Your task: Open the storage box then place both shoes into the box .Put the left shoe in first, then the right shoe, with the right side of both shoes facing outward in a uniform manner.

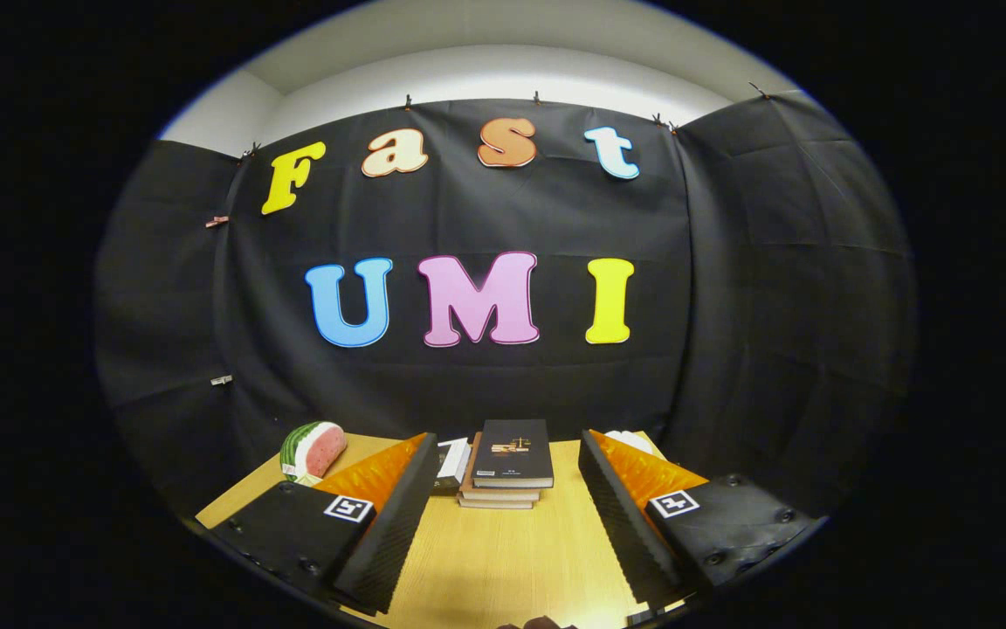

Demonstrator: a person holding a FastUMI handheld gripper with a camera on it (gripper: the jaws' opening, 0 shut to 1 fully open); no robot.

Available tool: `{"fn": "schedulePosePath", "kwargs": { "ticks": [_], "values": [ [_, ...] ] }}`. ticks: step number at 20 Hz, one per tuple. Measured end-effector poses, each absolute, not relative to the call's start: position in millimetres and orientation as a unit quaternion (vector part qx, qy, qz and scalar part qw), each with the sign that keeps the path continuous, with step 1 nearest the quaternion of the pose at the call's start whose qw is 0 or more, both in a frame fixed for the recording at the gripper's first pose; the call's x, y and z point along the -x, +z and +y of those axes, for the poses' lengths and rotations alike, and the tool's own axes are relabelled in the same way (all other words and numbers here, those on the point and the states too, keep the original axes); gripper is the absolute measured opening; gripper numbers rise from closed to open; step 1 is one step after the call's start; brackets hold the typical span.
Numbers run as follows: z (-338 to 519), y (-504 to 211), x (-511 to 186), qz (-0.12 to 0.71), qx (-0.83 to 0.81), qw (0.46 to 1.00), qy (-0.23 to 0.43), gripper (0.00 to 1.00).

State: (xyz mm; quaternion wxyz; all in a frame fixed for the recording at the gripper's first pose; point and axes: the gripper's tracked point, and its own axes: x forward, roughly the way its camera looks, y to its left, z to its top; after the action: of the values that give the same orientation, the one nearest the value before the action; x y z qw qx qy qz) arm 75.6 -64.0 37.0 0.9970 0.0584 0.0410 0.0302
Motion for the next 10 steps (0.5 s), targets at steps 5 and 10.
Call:
{"fn": "schedulePosePath", "kwargs": {
  "ticks": [5,10],
  "values": [
    [-82.9,18.0,-75.2,0.039,-0.049,0.997,0.035,0.99],
    [-66.1,1.7,-76.7,0.064,-0.047,0.995,0.06,0.99]
  ]
}}
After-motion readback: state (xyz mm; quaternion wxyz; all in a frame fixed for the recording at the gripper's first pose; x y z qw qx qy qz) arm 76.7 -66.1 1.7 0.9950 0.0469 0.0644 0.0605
